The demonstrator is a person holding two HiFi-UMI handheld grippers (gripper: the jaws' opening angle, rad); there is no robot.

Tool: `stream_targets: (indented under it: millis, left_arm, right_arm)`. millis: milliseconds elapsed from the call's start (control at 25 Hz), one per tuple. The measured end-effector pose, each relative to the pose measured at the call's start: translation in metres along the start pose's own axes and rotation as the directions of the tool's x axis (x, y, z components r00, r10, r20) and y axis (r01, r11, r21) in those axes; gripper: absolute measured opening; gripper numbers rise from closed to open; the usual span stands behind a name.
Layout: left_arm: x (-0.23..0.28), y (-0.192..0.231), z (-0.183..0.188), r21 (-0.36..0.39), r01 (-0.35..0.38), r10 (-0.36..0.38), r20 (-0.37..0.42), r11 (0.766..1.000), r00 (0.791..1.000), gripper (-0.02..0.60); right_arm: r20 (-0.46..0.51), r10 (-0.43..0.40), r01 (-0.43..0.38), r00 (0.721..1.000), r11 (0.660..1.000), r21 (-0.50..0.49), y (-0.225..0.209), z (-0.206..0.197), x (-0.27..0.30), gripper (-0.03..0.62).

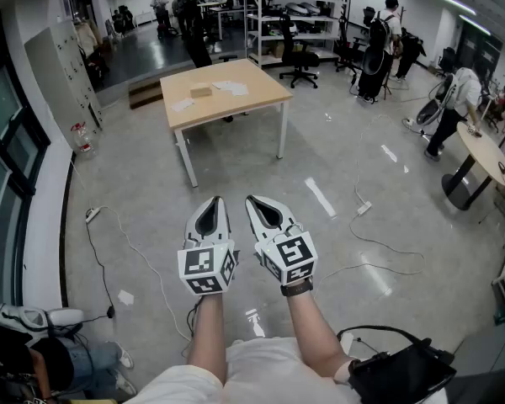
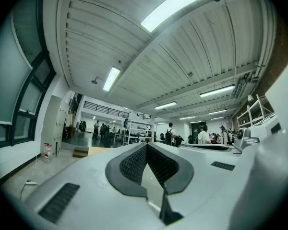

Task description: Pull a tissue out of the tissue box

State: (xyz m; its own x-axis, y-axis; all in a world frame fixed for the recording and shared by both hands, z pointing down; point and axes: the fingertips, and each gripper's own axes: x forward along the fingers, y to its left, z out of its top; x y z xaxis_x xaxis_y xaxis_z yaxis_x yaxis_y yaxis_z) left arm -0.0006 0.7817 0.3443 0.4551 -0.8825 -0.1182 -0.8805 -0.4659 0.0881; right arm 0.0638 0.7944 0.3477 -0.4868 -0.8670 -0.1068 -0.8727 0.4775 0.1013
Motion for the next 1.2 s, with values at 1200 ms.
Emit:
stream_targets:
  millis: [1200]
  left_arm:
    - [0.013, -0.041, -0.032, 0.039, -0.100, 0.102, -0.041, 0.994, 0.994, 0.000]
  right_arm:
    - [-0.016, 0.006, -0.003, 1.000, 0.986, 0.168, -0.057, -0.038, -0.027, 0.002]
